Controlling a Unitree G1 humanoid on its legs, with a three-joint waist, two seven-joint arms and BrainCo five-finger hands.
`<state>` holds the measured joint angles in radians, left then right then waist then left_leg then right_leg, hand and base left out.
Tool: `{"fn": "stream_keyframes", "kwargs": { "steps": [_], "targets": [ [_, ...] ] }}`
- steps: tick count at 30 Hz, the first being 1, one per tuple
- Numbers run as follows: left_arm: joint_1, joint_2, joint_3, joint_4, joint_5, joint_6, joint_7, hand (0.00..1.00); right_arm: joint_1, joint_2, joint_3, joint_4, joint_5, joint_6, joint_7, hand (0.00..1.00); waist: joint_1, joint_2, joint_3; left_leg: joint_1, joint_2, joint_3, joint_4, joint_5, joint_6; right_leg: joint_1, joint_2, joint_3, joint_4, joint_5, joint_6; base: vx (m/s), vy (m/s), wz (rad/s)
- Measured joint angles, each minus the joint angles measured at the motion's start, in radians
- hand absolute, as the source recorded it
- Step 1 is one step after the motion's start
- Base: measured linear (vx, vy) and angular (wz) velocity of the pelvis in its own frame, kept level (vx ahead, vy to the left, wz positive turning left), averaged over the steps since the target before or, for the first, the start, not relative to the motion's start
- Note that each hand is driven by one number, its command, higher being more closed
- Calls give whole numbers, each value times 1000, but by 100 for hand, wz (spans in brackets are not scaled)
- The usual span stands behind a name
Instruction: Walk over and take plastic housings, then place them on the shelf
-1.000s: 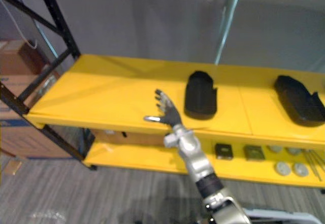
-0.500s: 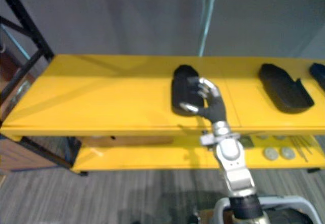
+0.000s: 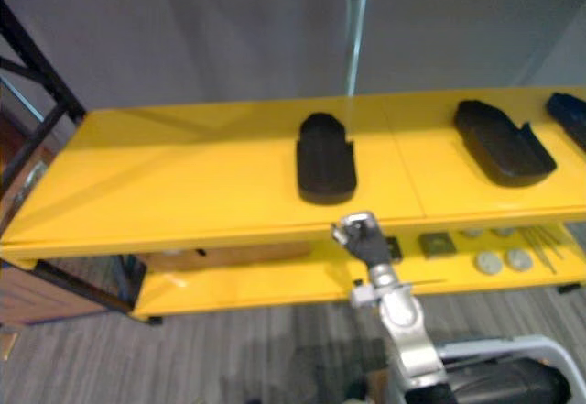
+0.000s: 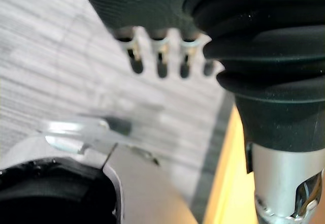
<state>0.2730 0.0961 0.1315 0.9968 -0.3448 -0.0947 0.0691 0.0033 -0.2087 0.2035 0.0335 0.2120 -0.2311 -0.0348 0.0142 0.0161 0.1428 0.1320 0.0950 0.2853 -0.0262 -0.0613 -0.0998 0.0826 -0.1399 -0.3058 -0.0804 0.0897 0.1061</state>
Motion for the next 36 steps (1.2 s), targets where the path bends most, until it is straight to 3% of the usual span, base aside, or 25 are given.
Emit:
{"fn": "stream_keyframes", "kwargs": {
  "steps": [4, 9, 14, 19, 27, 36],
  "targets": [
    [1, 1, -25, -4, 10, 7, -6, 0, -49, 31, 2, 34, -35, -42, -85, 100, 5, 14, 13, 1, -5, -5, 0, 0, 0, 5, -5, -9, 0, -1, 1, 25, 20, 5],
    [-17, -1, -41, -30, 11, 9, -13, 0, -174, 34, -15, 55, -108, -77, -148, 100, 3, 38, 91, -64, -5, -13, 65, -10, 15, -54, -24, -14, 67, -24, 0, -56, 9, 7],
    [-41, 0, -68, -28, 6, 2, -14, 0, -248, 23, -37, 55, -149, -77, -164, 100, 6, 48, 180, -110, -3, -24, 165, -45, 26, -132, -54, 4, 239, -96, -3, -99, 5, 3],
    [-43, 2, -71, -30, -1, -1, -30, 0, -261, 17, -38, 50, -148, -72, -161, 100, 2, 54, 190, -120, -12, -24, 195, -59, 33, -159, -85, 10, 310, -126, -1, -53, 8, 1],
    [-50, 2, -105, -42, -2, -11, -35, 0, -308, 3, -46, 47, -150, -64, -163, 100, 0, 86, 222, -131, -23, -29, 209, -61, 35, -190, -110, 14, 378, -154, -2, -31, -12, 2],
    [-50, 1, -113, -54, -1, 2, -45, 0, -429, -14, -69, 204, -187, -8, -188, 100, 6, 101, 229, -128, -36, -33, 209, -59, 38, -197, -129, 14, 407, -168, 2, 2, -3, 1]
  ]
}}
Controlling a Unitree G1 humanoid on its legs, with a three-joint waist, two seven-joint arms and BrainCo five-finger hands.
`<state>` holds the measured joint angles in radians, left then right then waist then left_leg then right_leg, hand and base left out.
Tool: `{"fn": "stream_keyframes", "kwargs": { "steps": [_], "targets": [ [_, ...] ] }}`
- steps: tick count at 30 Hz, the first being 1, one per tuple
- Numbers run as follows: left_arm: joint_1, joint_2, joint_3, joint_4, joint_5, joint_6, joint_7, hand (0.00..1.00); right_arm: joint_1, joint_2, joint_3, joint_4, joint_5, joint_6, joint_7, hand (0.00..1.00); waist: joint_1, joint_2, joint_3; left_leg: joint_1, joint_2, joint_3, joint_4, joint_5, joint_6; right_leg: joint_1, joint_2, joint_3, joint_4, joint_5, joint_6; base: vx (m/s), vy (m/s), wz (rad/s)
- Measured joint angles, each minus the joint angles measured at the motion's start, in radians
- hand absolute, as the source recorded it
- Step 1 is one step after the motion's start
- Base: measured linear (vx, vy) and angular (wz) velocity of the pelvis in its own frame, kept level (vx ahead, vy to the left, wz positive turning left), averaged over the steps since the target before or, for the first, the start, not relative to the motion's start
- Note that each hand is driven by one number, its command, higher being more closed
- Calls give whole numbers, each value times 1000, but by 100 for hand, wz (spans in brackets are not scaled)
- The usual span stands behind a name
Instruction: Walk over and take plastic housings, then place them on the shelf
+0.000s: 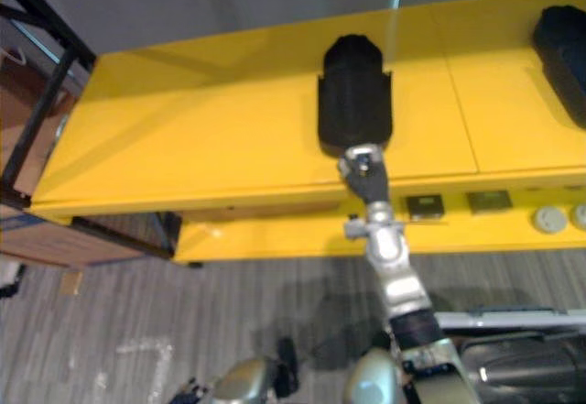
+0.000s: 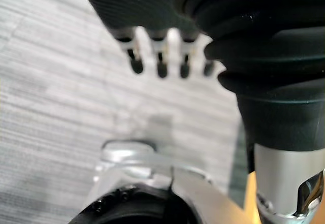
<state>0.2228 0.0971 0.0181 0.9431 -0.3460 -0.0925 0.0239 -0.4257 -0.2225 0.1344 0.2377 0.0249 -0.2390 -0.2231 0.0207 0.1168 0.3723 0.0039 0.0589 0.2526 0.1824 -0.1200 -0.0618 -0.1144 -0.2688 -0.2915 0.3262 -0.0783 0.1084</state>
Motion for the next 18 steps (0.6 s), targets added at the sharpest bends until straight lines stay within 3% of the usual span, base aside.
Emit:
{"fn": "stream_keyframes", "kwargs": {
  "steps": [6, 18],
  "targets": [
    [0, -9, -2, 0, 0, 0, -8, 0, -59, -25, -10, 65, 0, 12, -16, 100, 7, 21, 10, 13, -4, -8, -2, 3, 1, 9, -9, -6, 20, -13, -1, -9, -7, 3],
    [2, -9, -2, -15, 0, 10, -8, 0, -131, -48, -56, 176, -1, 30, -41, 100, 14, 22, 11, 14, -17, -25, -8, 9, 4, 8, -27, -14, 33, -23, 5, -12, -2, 3]
  ]
}}
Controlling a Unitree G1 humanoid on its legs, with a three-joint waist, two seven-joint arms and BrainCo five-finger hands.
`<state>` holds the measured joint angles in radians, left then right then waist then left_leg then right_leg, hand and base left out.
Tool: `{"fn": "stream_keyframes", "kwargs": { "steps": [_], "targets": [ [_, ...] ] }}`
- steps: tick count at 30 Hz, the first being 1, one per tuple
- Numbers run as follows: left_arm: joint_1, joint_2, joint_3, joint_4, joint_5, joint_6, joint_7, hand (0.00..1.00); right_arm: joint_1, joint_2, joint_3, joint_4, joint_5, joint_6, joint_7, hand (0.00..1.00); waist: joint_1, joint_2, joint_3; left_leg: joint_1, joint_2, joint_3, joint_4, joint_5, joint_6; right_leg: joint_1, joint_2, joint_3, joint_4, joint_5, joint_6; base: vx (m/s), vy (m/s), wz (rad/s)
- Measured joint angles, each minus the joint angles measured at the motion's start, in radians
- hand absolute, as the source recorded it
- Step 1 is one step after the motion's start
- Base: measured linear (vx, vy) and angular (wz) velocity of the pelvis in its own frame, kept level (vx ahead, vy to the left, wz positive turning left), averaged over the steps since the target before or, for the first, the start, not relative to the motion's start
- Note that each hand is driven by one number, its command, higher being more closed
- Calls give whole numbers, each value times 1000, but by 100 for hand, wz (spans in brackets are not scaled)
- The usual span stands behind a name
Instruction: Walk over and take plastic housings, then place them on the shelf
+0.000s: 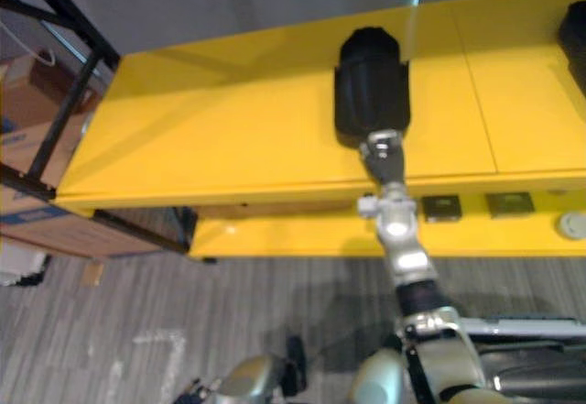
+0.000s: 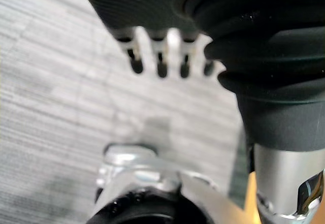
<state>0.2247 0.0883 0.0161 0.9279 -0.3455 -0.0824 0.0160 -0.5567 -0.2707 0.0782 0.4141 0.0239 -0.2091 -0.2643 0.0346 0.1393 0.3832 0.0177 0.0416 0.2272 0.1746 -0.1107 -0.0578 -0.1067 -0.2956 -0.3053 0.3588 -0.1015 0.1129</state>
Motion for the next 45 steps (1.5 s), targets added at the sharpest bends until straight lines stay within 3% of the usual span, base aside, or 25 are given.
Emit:
{"fn": "stream_keyframes", "kwargs": {
  "steps": [21, 26, 28, 29, 33, 36, 40, 43, 45],
  "targets": [
    [1, -1, -20, -7, 1, 2, -3, 0, -87, -23, -29, 97, -1, -14, -17, 100, 9, 21, 9, 12, 1, -4, -35, 25, -4, 8, 5, -14, -11, 2, -1, -1, -3, 1],
    [1, 0, -17, -4, 1, -2, -2, 0, 55, 32, 3, -183, 1, -36, 22, 100, 5, 13, 5, 37, 25, 8, -74, 31, -14, 40, 49, -8, -89, 34, -5, 37, -10, -12],
    [8, 0, -8, 3, 1, -2, -1, 0, 134, 51, 31, -272, 1, -39, 47, 100, 6, -3, -21, 42, 35, 30, -94, 34, -18, 42, 70, 4, -120, 48, -7, 88, 0, -20],
    [11, 0, 8, 10, 0, -1, -2, 0, 190, 63, 42, -330, 2, -39, 66, 0, 2, -20, -36, 53, 42, 34, -109, 36, -22, 56, 83, 4, -151, 61, -6, 123, -7, -14],
    [11, 13, 42, 21, -77, -2, 4, 0, 363, 68, -11, -493, 30, -35, 76, 0, -19, -103, -104, 90, 56, 58, -141, 38, -24, 126, 123, 4, -274, 104, -3, 117, -1, -12],
    [9, 18, 53, 18, -124, -3, 26, 0, 471, 68, -87, -531, 85, -34, 69, 0, -34, -136, -171, 111, 51, 81, -163, 37, -26, 156, 131, 7, -336, 130, 4, 105, 32, -14],
    [-9, 14, 51, -6, -127, -7, 57, 0, 579, 76, -138, -531, 124, -32, 46, 0, -51, -141, -194, 140, 47, 99, -172, 31, -33, 185, 134, 19, -372, 147, 8, 12, 27, -15],
    [-29, -1, 50, -6, -124, -11, 76, 0, 681, 113, -175, -530, 148, -31, 27, 0, -55, -134, -210, 140, 51, 115, -173, 29, -36, 180, 141, 34, -384, 158, 4, -36, -10, -16],
    [-31, -21, 49, -6, -117, -12, 86, 0, 744, 147, -215, -516, 209, -34, 28, 0, -75, -127, -217, 142, 52, 122, -176, 28, -38, 180, 144, 38, -392, 165, 3, -62, -19, -8]
  ]
}}
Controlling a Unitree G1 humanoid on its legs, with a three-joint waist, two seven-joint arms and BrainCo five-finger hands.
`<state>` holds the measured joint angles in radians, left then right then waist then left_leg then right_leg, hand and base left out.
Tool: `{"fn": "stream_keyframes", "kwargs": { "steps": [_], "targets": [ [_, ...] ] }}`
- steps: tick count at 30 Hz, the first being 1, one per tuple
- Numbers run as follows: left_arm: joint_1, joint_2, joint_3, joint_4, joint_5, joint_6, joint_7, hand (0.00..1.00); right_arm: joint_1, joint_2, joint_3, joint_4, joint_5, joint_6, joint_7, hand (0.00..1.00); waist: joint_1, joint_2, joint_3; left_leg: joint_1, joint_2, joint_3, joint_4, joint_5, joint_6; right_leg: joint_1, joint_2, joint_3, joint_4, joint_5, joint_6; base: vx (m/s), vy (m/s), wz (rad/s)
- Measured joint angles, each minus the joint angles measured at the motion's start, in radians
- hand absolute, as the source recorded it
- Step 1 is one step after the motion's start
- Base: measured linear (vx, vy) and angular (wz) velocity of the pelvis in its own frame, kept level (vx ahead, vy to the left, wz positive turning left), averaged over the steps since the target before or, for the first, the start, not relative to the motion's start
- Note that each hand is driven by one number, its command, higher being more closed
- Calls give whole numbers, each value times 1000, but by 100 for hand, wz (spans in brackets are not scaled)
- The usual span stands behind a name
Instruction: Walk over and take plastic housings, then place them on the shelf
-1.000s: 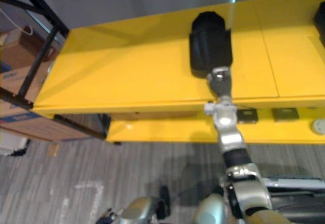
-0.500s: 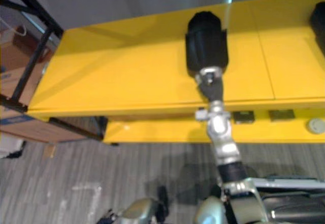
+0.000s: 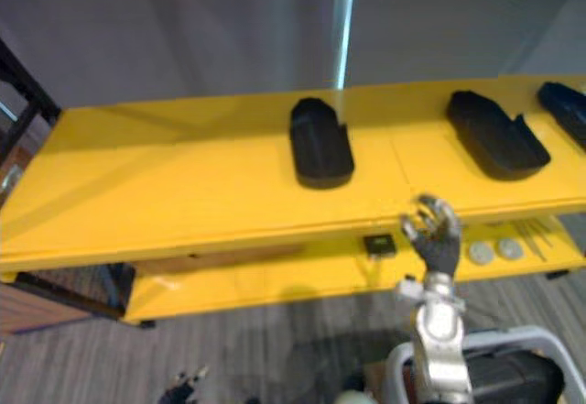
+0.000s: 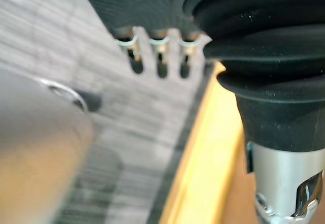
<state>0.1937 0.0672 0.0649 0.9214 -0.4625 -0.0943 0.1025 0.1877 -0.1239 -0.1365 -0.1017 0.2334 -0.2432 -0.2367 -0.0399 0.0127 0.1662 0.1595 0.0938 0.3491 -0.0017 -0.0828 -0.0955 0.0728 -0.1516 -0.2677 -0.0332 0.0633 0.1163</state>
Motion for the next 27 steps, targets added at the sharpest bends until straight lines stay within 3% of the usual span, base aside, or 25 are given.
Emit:
{"fn": "stream_keyframes", "kwargs": {
  "steps": [1, 2, 8, 11, 15, 18, 20, 23, 27],
  "targets": [
    [1, -5, -1, 1, 0, 1, 3, 0, 24, 14, -16, 16, 51, -13, 9, 0, -3, 3, -3, 5, 0, 7, -4, 0, 0, 0, 2, 5, -2, 3, -1, -40, -7, -6],
    [10, -3, -1, 3, -1, 18, 15, 0, 140, 107, -76, 163, 186, -104, 64, 0, -8, -36, -54, 53, -2, 74, -43, -2, -7, 16, 17, 56, -41, 29, -5, -13, -1, -4],
    [13, 1, 3, 2, -1, 18, 28, 0, 140, 107, -77, 163, 185, -104, 65, 0, -5, -41, -57, 50, 2, 80, -33, -7, -11, 13, 28, 71, -45, 29, -6, 0, -1, -4],
    [18, 2, 4, 2, 26, 9, 34, 0, 140, 100, -78, 164, 185, -104, 65, 0, -5, -41, -58, 27, 20, 71, 24, -40, -17, 6, 34, 78, -44, 24, -12, -18, -26, -8],
    [-7, 1, -10, -22, 177, -3, 34, 0, 94, 76, -78, 206, 184, -113, 65, 0, -6, -45, -42, -40, 16, -13, 89, -58, -2, -40, 33, 78, -22, 24, -14, -16, -35, 7],
    [-41, 8, -41, -38, 295, 4, 31, 0, 31, 72, -74, 230, 139, -134, 46, 0, -2, -45, 4, -67, 24, -36, 147, -94, -1, -57, 34, 91, 4, 22, -16, -54, 5, -10],
    [-46, 16, -50, -38, 324, 14, 12, 0, 4, 70, -73, 228, 66, -137, -7, 0, -3, -48, 6, -70, 23, -2, 155, -106, 0, -79, 33, 131, 10, 28, -10, -43, 30, -38],
    [-48, 24, -54, -35, 341, 26, 1, 0, 7, 47, -81, 190, 45, -132, -29, 0, -8, -49, 6, -53, 37, 68, 194, -147, -5, -91, 49, 196, 6, 41, -8, -30, 23, -75],
    [-65, 63, -89, 20, 364, 42, -3, 0, 40, 21, -149, 101, 53, -123, -11, 0, -55, -54, 2, -36, 70, 156, 263, -205, -11, -106, 76, 284, -3, 57, -6, -16, 19, -76]
  ]
}}
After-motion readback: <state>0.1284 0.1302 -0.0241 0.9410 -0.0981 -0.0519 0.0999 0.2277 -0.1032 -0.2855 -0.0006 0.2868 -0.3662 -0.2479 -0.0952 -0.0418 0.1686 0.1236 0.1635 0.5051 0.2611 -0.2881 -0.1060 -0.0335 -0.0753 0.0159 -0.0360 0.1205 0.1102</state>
